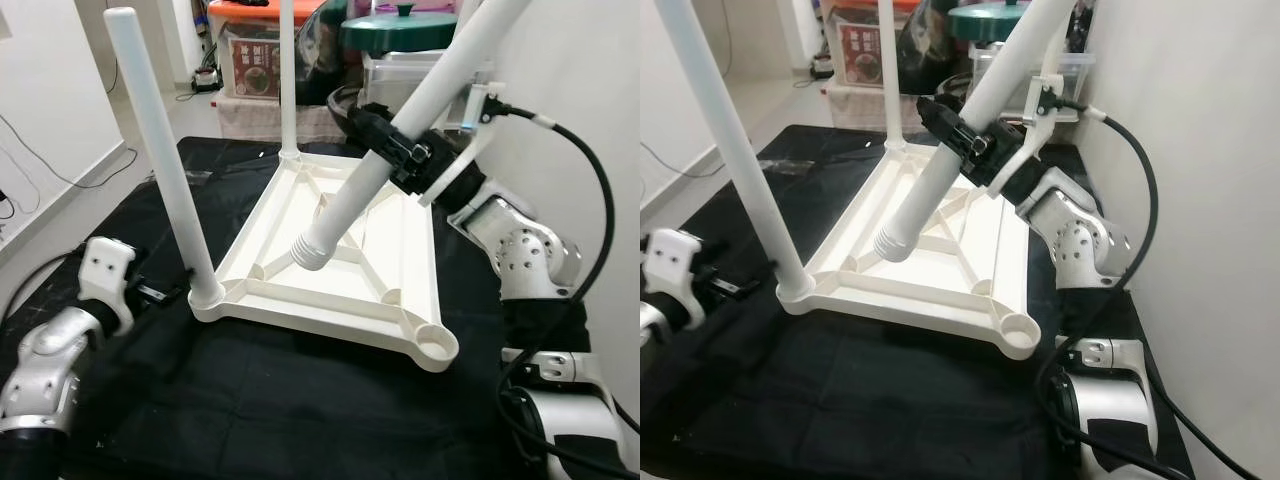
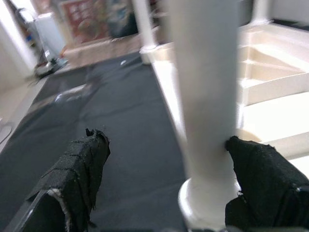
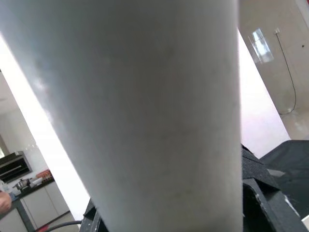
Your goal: Building children table
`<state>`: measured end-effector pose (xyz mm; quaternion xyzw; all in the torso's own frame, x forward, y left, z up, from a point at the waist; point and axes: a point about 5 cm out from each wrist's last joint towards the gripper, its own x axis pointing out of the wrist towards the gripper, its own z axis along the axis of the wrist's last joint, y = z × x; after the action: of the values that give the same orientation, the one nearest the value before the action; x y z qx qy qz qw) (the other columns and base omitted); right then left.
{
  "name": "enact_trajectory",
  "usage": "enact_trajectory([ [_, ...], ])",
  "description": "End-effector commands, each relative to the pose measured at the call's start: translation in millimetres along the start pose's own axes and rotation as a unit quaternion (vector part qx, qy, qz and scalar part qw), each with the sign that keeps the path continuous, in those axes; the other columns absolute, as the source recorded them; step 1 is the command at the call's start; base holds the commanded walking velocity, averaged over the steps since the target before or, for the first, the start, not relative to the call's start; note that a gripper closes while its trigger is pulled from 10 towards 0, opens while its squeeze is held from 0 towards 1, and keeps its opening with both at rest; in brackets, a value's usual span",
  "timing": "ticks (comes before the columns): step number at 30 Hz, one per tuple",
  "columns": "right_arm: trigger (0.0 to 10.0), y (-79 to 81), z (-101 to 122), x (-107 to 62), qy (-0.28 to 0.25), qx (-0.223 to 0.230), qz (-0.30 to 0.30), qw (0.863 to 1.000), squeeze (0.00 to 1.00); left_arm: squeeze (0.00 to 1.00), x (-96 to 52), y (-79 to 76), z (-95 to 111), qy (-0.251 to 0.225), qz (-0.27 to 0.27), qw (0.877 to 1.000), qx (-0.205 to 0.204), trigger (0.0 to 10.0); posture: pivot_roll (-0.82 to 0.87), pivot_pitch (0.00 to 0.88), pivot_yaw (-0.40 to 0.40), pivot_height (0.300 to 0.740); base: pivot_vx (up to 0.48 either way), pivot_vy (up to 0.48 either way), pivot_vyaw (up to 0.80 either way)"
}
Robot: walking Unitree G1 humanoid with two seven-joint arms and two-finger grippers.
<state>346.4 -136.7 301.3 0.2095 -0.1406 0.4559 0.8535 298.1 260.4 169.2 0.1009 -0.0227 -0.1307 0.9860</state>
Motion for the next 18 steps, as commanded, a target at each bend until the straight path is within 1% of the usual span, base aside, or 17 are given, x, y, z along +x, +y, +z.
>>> enact_trajectory([
  [1, 0.0, 5.3, -1.2, 1.4, -0.005, 0.008, 0.007, 1.000, 0.00, 0.00, 1.9, -8.5, -2.5, -0.010, -0.002, 1.000, 0.013, 10.0, -0.04, 0.000, -0.001, 0.740, 0.000, 0.000, 0.00],
  [2, 0.0, 5.3, -1.2, 1.4, -0.005, 0.008, 0.007, 1.000, 0.00, 0.00, 1.9, -8.5, -2.5, -0.010, -0.002, 1.000, 0.013, 10.0, -0.04, 0.000, -0.001, 0.740, 0.000, 0.000, 0.00],
  [3, 0.0, 6.6, -2.0, 1.5, -0.005, 0.010, 0.008, 1.000, 0.00, 0.00, 1.0, 0.0, -5.2, -0.012, 0.025, 1.000, 0.011, 10.0, -0.03, 0.000, -0.007, 0.740, 0.000, 0.000, 0.00],
  [5, 0.0, 6.6, -2.0, 1.5, -0.005, 0.010, 0.008, 1.000, 0.00, 0.00, 1.0, 0.0, -5.2, -0.012, 0.025, 1.000, 0.011, 10.0, -0.03, 0.000, -0.007, 0.740, 0.000, 0.000, 0.00],
  [6, 0.0, 7.5, -2.6, 1.7, -0.006, 0.011, 0.009, 1.000, 0.00, 0.00, 0.0, 6.7, -7.0, -0.013, 0.044, 0.999, 0.008, 10.0, -0.03, 0.000, -0.009, 0.740, 0.000, 0.000, 0.00],
  [7, 0.0, 7.5, -2.6, 1.7, -0.006, 0.011, 0.009, 1.000, 0.00, 0.00, 0.0, 6.7, -7.0, -0.013, 0.044, 0.999, 0.008, 10.0, -0.03, 0.000, -0.009, 0.740, 0.000, 0.000, 0.00],
  [9, 0.0, 10.3, -4.8, 2.5, -0.004, 0.013, 0.017, 1.000, 0.00, 0.00, -7.0, 36.1, -8.2, -0.009, 0.115, 0.993, 0.005, 10.0, -0.03, 0.000, -0.011, 0.740, 0.000, 0.000, 0.00],
  [10, 0.0, 10.3, -4.8, 2.5, -0.004, 0.013, 0.017, 1.000, 0.00, 0.00, -7.0, 36.1, -8.2, -0.009, 0.115, 0.993, 0.005, 10.0, -0.03, 0.000, -0.011, 0.740, 0.000, 0.000, 0.00],
  [11, 0.0, 11.8, -5.4, 2.9, -0.004, 0.015, 0.020, 1.000, 0.00, 0.00, -10.6, 49.2, -8.0, -0.006, 0.144, 0.990, 0.009, 10.0, -0.02, 0.000, -0.008, 0.740, 0.000, 0.000, 0.00],
  [12, 0.0, 11.8, -5.4, 2.9, -0.004, 0.015, 0.020, 1.000, 0.00, 0.00, -10.6, 49.2, -8.0, -0.006, 0.144, 0.990, 0.009, 10.0, -0.02, 0.000, -0.008, 0.740, 0.000, 0.000, 0.00],
  [13, 0.0, 12.7, -5.6, 3.1, -0.005, 0.015, 0.022, 1.000, 0.00, 0.00, -13.9, 60.5, -7.3, -0.004, 0.167, 0.986, 0.009, 10.0, -0.02, 0.000, -0.005, 0.740, 0.000, 0.000, 0.00],
  [14, 0.0, 13.4, -5.5, 2.8, -0.006, 0.014, 0.022, 1.000, 0.00, 0.00, -16.2, 68.3, -6.8, -0.003, 0.182, 0.983, 0.010, 10.0, -0.02, 0.000, -0.005, 0.740, 0.000, 0.000, 0.00],
  [15, 0.0, 13.4, -5.5, 2.8, -0.006, 0.014, 0.022, 1.000, 0.00, 0.00, -16.2, 68.3, -6.8, -0.003, 0.182, 0.983, 0.010, 10.0, -0.02, 0.000, -0.005, 0.740, 0.000, 0.000, 0.00],
  [17, 0.0, 14.7, -5.3, 0.3, -0.003, 0.009, 0.026, 1.000, 0.00, 0.00, -24.3, 86.0, -5.4, 0.004, 0.223, 0.975, 0.017, 10.0, -0.03, 0.000, -0.006, 0.740, 0.000, 0.000, 0.00],
  [18, 0.0, 15.3, -5.4, -0.8, -0.001, 0.006, 0.029, 1.000, 0.00, 0.00, -27.6, 91.8, -4.8, 0.007, 0.239, 0.971, 0.019, 10.0, -0.03, 0.000, -0.006, 0.740, 0.000, 0.000, 0.00],
])
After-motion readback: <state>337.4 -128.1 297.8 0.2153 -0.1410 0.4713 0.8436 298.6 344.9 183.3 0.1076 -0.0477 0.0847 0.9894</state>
